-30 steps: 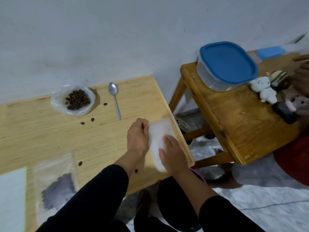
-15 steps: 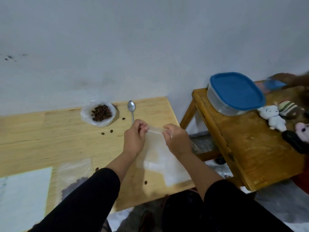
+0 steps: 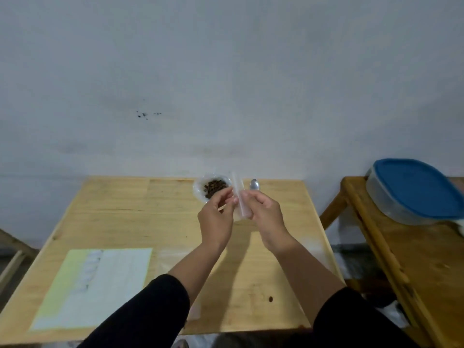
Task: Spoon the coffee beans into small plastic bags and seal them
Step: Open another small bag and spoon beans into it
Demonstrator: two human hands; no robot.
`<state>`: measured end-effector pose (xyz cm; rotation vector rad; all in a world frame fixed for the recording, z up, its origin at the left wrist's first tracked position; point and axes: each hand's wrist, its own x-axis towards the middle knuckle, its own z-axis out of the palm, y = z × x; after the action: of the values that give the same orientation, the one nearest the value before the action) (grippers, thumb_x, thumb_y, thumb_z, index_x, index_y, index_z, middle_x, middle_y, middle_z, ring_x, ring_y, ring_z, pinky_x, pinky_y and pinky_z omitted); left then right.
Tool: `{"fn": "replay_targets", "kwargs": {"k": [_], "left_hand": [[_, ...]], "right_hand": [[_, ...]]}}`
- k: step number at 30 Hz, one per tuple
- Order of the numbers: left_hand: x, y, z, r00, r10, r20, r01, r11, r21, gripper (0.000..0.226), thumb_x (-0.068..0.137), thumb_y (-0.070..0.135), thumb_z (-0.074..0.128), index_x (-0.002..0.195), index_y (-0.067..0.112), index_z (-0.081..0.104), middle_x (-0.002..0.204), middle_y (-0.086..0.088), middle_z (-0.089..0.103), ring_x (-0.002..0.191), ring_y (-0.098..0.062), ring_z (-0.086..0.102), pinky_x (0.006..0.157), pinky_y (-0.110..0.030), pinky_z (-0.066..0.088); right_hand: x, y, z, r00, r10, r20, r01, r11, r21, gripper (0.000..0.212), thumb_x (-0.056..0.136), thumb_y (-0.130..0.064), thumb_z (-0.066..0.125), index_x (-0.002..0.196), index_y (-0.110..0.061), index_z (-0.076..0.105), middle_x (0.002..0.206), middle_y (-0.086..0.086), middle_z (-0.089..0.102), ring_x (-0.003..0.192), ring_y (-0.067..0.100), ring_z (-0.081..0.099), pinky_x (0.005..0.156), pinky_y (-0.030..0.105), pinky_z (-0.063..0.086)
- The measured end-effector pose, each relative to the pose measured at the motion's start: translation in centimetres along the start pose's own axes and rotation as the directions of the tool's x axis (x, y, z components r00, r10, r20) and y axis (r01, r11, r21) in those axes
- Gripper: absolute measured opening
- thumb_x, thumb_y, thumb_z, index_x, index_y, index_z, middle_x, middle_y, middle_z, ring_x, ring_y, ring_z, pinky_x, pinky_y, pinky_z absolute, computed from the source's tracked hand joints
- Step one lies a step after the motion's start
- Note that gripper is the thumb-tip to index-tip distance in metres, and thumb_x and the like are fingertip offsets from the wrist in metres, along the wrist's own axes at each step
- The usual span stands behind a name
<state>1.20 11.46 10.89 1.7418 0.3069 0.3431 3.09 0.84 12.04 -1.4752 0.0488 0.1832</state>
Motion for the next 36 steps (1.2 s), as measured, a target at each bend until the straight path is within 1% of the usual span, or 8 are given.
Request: {"fn": "replay_targets", "kwargs": {"k": [2, 6, 11, 17, 20, 27, 32, 36], "left_hand": [[0.4, -0.2, -1.7, 1.000, 0.002, 0.001, -0.002, 1.000, -0.006, 0.027, 0.087, 0.017, 0.064, 0.113, 0.024, 0.067, 0.099, 0.016, 0.069, 0.089, 0.014, 0.059, 0.077, -0.004, 0.045], [1.4, -0.5, -4.9, 1.000, 0.006, 0.024, -0.005, 0.998, -0.056, 0.025, 0.089, 0.016, 0.061, 0.111, 0.028, 0.066, 0.094, 0.027, 0.064, 0.086, 0.019, 0.057, 0.075, -0.001, 0.042], [2.8, -0.8, -7.9, 0.998, -0.038, 0.053, 0.045, 0.990, -0.131, 0.017, 0.092, 0.026, 0.058, 0.099, 0.039, 0.066, 0.081, 0.026, 0.066, 0.084, 0.005, 0.064, 0.081, -0.018, 0.050], [4.4, -1.8, -10.8, 0.990, -0.052, 0.131, 0.076, 0.980, -0.182, 0.019, 0.088, 0.027, 0.064, 0.094, 0.045, 0.066, 0.098, 0.021, 0.069, 0.098, -0.001, 0.064, 0.093, -0.032, 0.050], [4.9, -2.1, -11.5, 0.982, -0.079, 0.170, 0.118, 0.965, -0.233, 0.015, 0.088, 0.032, 0.064, 0.100, 0.035, 0.070, 0.101, 0.011, 0.071, 0.098, -0.007, 0.066, 0.091, -0.038, 0.052], [5.8, -1.1, -11.7, 0.965, -0.148, 0.214, 0.213, 0.922, -0.323, 0.030, 0.082, 0.027, 0.071, 0.107, 0.011, 0.069, 0.097, -0.003, 0.072, 0.094, -0.013, 0.068, 0.083, -0.035, 0.056], [6.9, -0.9, -10.9, 0.970, -0.174, 0.167, 0.216, 0.936, -0.277, 0.018, 0.084, 0.022, 0.068, 0.098, 0.013, 0.072, 0.069, 0.009, 0.068, 0.075, -0.008, 0.068, 0.083, -0.036, 0.057], [7.5, -0.8, -9.6, 0.987, -0.122, 0.101, 0.137, 0.978, -0.155, 0.018, 0.087, 0.020, 0.061, 0.101, 0.019, 0.071, 0.081, 0.002, 0.072, 0.080, -0.016, 0.069, 0.083, -0.040, 0.056]], "right_hand": [[-0.1, 0.1, 1.5, 0.999, 0.010, 0.036, -0.011, 1.000, 0.016, 0.023, 0.090, -0.025, 0.059, 0.105, -0.009, 0.069, 0.103, 0.010, 0.071, 0.102, 0.020, 0.066, 0.089, 0.033, 0.052], [-0.3, -0.1, 4.6, 0.997, 0.031, 0.069, -0.033, 0.999, 0.041, 0.023, 0.091, -0.024, 0.058, 0.107, -0.013, 0.069, 0.106, 0.005, 0.071, 0.104, 0.017, 0.065, 0.092, 0.032, 0.051], [-0.2, 0.3, 7.8, 0.998, 0.008, 0.063, -0.010, 1.000, 0.025, 0.022, 0.089, -0.018, 0.060, 0.109, -0.014, 0.068, 0.109, 0.005, 0.070, 0.105, 0.016, 0.065, 0.090, 0.028, 0.051], [0.1, 0.6, 10.9, 0.999, -0.001, 0.044, -0.001, 0.999, 0.036, 0.036, 0.081, -0.025, 0.069, 0.114, -0.009, 0.066, 0.108, 0.006, 0.071, 0.105, 0.018, 0.065, 0.095, 0.031, 0.049], [0.1, 0.9, 11.5, 0.999, -0.008, 0.040, 0.007, 0.999, 0.036, 0.030, 0.085, -0.021, 0.066, 0.113, -0.012, 0.067, 0.109, 0.005, 0.071, 0.108, 0.018, 0.064, 0.095, 0.031, 0.049], [0.8, 0.4, 11.5, 0.996, -0.038, 0.083, 0.040, 0.999, -0.017, 0.029, 0.086, -0.019, 0.064, 0.114, -0.012, 0.067, 0.111, 0.007, 0.070, 0.110, 0.019, 0.063, 0.102, 0.037, 0.045], [1.6, -0.1, 11.0, 0.992, -0.062, 0.108, 0.074, 0.990, -0.116, 0.025, 0.086, -0.018, 0.065, 0.111, -0.018, 0.069, 0.106, 0.003, 0.072, 0.104, 0.016, 0.065, 0.092, 0.031, 0.050], [2.5, -1.0, 10.4, 0.991, -0.132, 0.025, 0.134, 0.956, -0.262, 0.023, 0.088, -0.013, 0.062, 0.109, -0.015, 0.068, 0.099, 0.001, 0.071, 0.088, 0.003, 0.065, 0.074, 0.015, 0.052]]}}
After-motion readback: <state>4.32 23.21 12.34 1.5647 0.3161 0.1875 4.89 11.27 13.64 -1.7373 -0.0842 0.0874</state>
